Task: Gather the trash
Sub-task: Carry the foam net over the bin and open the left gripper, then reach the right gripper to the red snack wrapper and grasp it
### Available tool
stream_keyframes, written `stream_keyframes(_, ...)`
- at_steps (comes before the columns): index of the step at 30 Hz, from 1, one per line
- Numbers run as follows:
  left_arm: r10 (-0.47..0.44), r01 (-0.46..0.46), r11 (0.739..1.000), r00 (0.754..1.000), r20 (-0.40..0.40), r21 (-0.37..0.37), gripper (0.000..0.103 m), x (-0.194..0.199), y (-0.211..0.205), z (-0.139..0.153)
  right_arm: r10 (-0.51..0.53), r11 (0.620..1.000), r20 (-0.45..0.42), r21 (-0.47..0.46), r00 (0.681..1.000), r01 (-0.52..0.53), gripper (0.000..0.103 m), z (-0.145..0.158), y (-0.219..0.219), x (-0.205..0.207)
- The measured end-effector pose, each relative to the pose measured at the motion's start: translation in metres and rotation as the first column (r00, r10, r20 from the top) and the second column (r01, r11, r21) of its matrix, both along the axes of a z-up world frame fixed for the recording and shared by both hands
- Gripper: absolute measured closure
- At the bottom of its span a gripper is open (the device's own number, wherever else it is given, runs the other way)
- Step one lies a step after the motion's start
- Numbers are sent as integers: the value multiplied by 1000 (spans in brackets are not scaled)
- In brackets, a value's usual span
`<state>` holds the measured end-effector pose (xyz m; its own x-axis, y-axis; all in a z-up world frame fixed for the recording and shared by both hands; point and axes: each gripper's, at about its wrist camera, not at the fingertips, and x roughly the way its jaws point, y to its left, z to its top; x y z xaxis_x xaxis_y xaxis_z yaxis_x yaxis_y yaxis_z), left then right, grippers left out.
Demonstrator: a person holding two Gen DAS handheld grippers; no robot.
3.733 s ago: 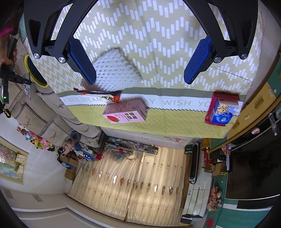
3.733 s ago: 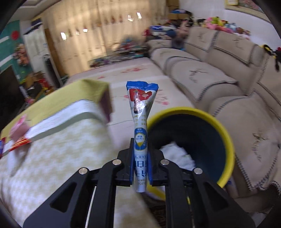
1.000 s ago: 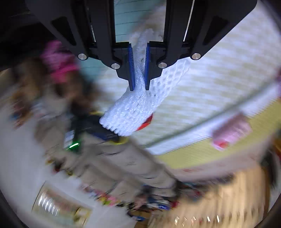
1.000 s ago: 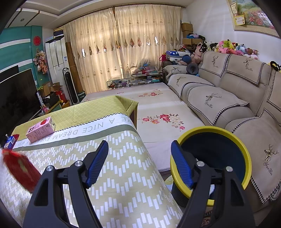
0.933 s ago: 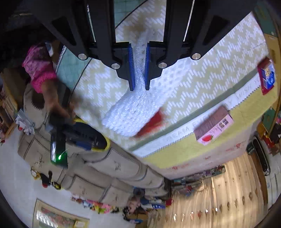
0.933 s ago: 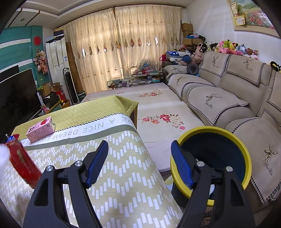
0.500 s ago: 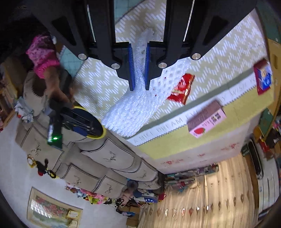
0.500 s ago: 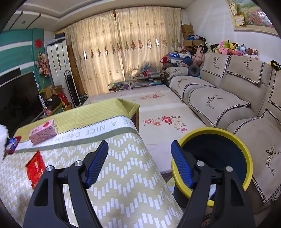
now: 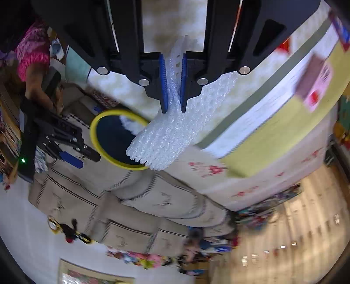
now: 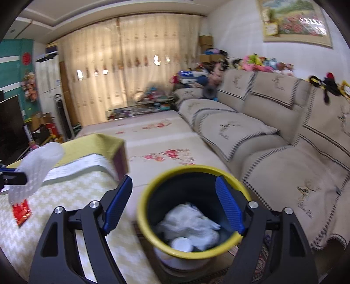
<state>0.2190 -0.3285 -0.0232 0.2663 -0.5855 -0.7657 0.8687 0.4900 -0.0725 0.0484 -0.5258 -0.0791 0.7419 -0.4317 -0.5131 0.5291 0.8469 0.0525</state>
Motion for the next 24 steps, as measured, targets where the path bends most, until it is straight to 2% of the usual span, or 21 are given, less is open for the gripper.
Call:
stream_keyframes(8, -131, 133, 987, 991, -22, 86, 91, -16, -141, -35, -100, 994, -23, 35, 995, 100, 29, -14, -50, -39)
stream_keyframes(12, -136, 141, 982, 990, -48, 123, 89, -17, -190, -56, -135, 990, -29, 46, 990, 136, 29, -18, -66, -51)
stream_keyframes(14, -122, 129, 982, 991, -56, 135, 78, -15, -211, -67, -149, 987, -34, 52, 988, 151, 29, -20, -72, -54)
stream_keyframes(16, -97, 105, 985, 994, -59, 140, 31, -10, -223, -76, -159, 985, -37, 56, 987, 161, 29, -21, -75, -56)
stream_keyframes(17, -86, 93, 987, 995, -56, 132, 27, -8, -226, -77, -162, 985, -41, 60, 986, 165, 29, -22, -76, -56)
stream_keyframes(20, -54, 58, 995, 997, -58, 83, 27, -6, -218, -68, -157, 985, -50, 62, 986, 160, 29, -24, -73, -56)
stream_keyframes(22, -37, 39, 998, 998, -42, 44, 25, -4, -190, -55, -144, 987, -53, 61, 988, 148, 29, -23, -69, -52)
stream_keyframes(24, -4, 4, 1000, 1000, 20, -13, 20, -8, -155, -35, -131, 989, -51, 63, 990, 134, 29, -23, -65, -48)
